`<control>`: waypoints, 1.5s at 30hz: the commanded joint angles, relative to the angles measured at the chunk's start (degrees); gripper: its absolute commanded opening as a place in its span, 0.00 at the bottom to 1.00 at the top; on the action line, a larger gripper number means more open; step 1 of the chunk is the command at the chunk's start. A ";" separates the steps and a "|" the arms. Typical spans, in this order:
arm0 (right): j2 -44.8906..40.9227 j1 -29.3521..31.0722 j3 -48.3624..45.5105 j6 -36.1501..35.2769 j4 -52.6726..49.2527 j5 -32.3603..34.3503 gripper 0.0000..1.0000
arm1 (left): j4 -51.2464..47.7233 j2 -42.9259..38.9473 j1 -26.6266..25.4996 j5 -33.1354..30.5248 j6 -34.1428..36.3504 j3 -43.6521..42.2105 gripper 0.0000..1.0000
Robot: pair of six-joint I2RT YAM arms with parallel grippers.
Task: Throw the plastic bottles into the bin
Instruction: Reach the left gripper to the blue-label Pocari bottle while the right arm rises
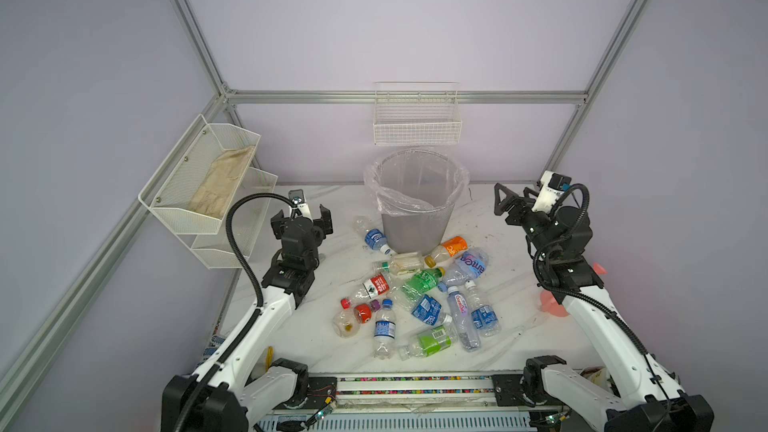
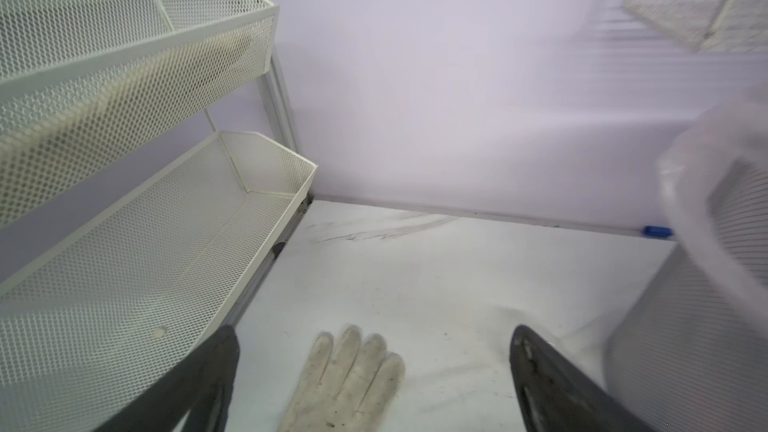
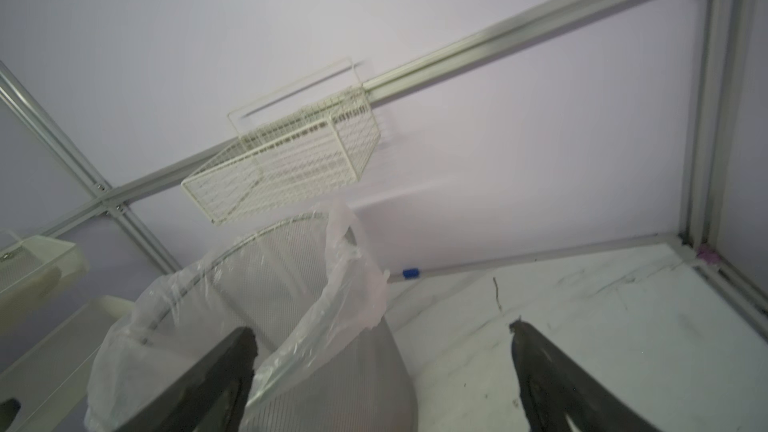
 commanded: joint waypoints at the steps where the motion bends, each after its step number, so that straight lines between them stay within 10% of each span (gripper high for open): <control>1: -2.39 3.71 0.92 -0.51 -14.92 -2.64 0.98 | -19.41 -5.56 -0.84 9.56 -6.26 2.89 1.00; 12: -3.82 13.00 0.79 -0.25 -19.91 -1.20 0.97 | -50.82 -1.51 8.61 6.94 -30.53 7.89 1.00; 23: -4.52 14.49 0.58 0.61 -18.63 -2.55 0.97 | -48.87 1.02 22.12 11.45 -35.38 0.42 1.00; 45: -6.87 14.63 -0.71 3.31 -18.37 0.40 0.97 | -42.54 9.44 21.43 26.24 -36.94 -10.27 1.00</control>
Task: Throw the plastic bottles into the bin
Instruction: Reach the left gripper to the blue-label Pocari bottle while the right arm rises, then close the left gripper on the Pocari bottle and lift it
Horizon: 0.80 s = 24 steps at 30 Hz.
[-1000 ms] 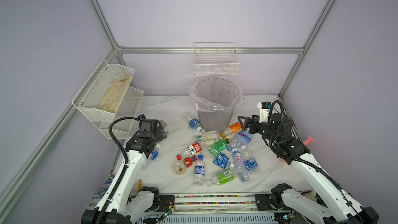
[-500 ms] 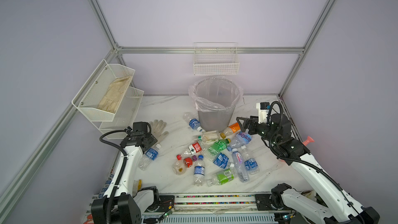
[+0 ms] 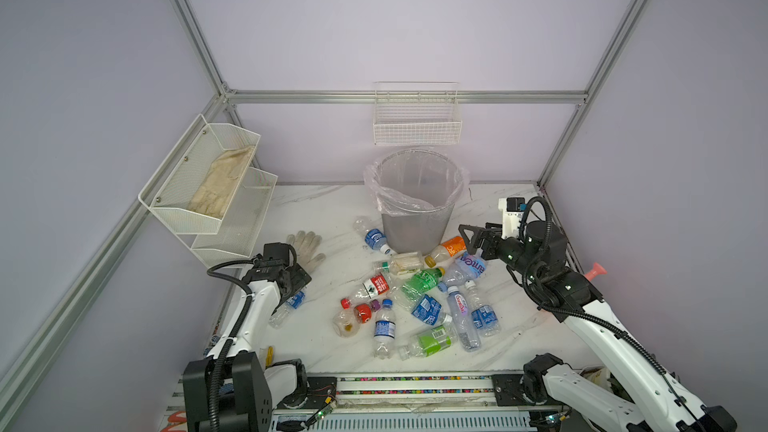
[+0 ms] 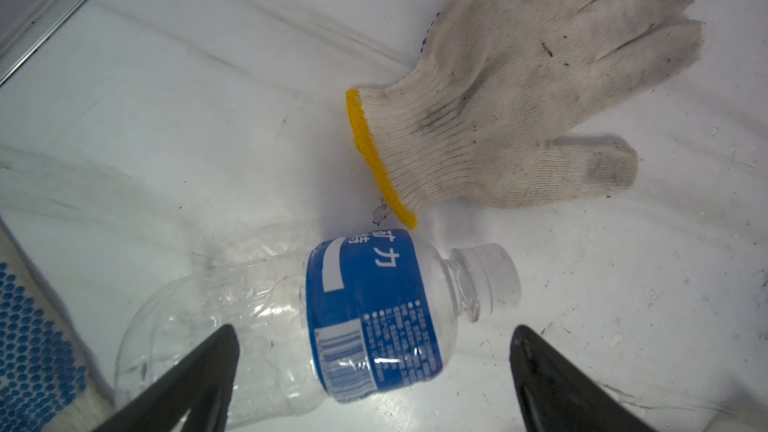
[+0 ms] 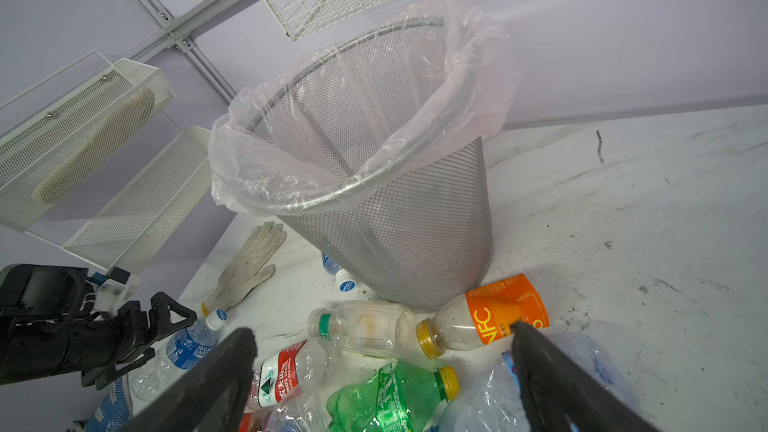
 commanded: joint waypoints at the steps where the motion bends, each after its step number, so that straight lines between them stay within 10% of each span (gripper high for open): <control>1: -1.33 0.32 -0.99 2.33 0.76 1.24 0.97 | -0.13 1.36 -1.41 7.58 -1.18 -4.08 1.00; 16: -3.33 0.29 -1.69 5.26 1.12 4.93 0.96 | 1.95 5.74 -10.60 6.83 -2.75 -6.00 0.89; 24: -3.71 0.27 -1.76 6.04 1.55 6.22 0.95 | 2.24 6.37 -13.52 4.70 -3.50 -6.48 0.55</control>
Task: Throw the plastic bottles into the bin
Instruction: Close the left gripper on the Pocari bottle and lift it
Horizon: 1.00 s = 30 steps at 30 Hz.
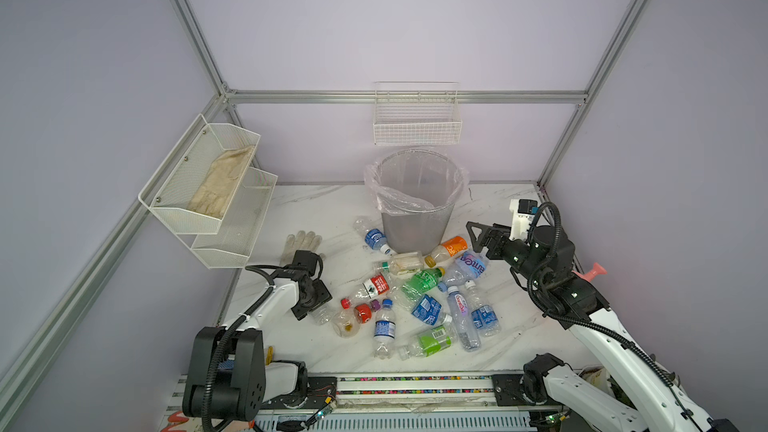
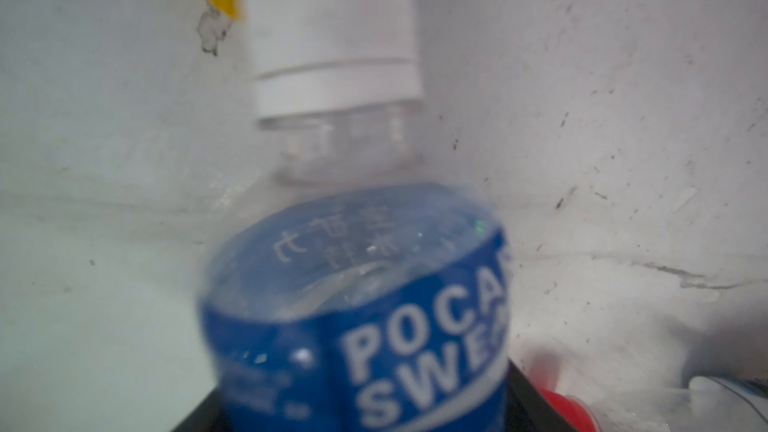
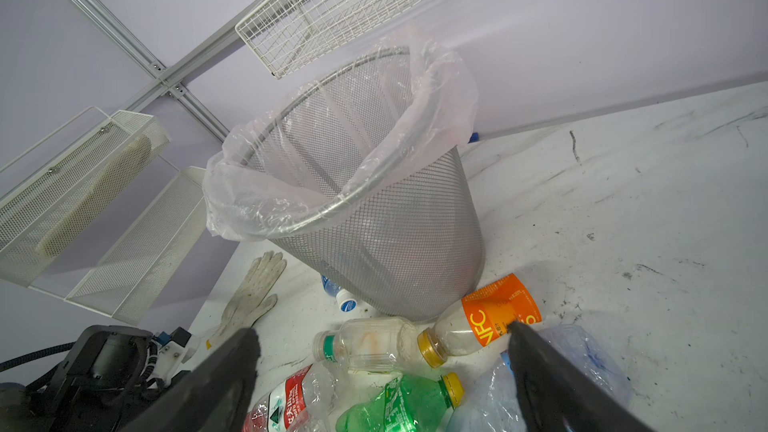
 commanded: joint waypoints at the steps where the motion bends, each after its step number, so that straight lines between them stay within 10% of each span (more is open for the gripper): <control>1: -0.61 0.27 -0.69 1.40 1.45 1.32 0.94 | 0.76 -0.44 -0.86 -1.06 -0.92 -2.22 0.50; 17: -0.97 0.27 -2.34 2.62 0.43 2.29 0.92 | -9.01 -14.72 -11.59 -10.09 -1.26 18.04 0.26; 30: -0.32 0.33 -3.18 5.00 0.42 2.57 0.92 | -4.78 -5.63 -21.04 -12.98 13.80 52.52 0.23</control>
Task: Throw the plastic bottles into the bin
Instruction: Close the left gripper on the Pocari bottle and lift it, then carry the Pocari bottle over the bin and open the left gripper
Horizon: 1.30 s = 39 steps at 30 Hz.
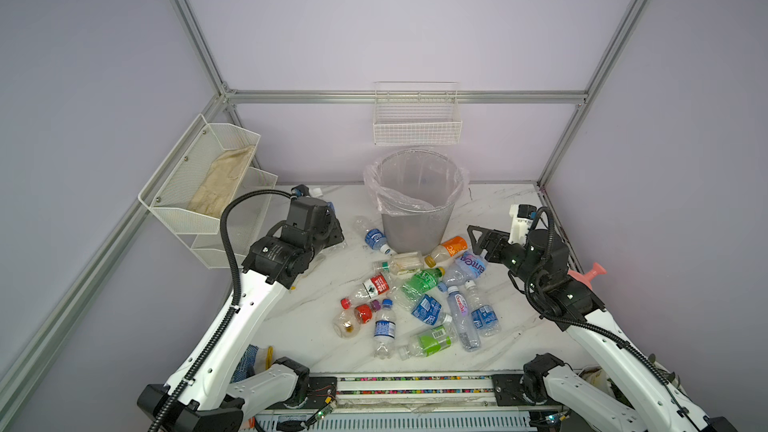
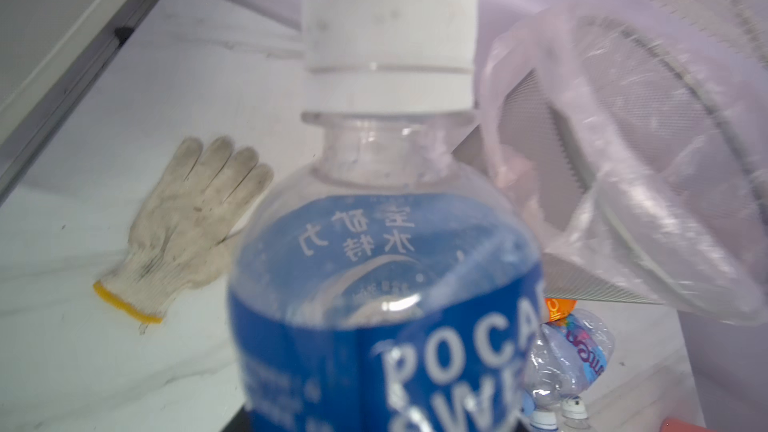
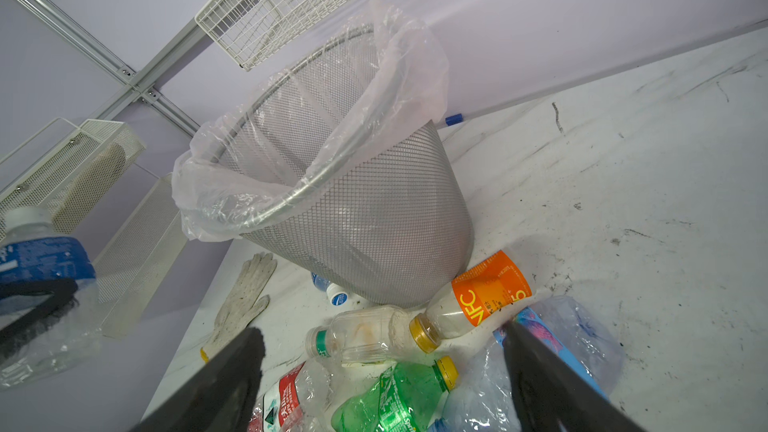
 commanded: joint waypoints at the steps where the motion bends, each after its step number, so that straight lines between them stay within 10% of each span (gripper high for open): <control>1: 0.07 0.29 -0.33 1.72 0.27 0.78 0.92 | 5.14 2.12 -2.36 -0.48 8.11 11.35 0.23; 9: 0.55 0.33 -0.44 1.91 0.40 0.64 0.92 | 21.71 6.93 -4.29 7.08 17.80 19.16 0.23; 31: 3.19 0.30 1.99 1.36 0.40 -0.31 0.93 | 20.09 34.72 -9.10 11.48 23.36 42.15 0.27; 32: 3.17 0.35 2.31 1.31 0.31 -0.45 0.93 | 16.30 37.47 -9.34 12.14 23.86 45.90 0.33; 35: 3.00 0.28 3.13 1.25 -0.11 0.00 0.95 | 4.38 44.09 -9.85 12.45 24.06 57.95 0.97; 39: 2.33 0.28 3.69 0.86 -0.87 0.83 0.98 | 8.56 38.12 -11.35 8.46 27.16 52.52 1.00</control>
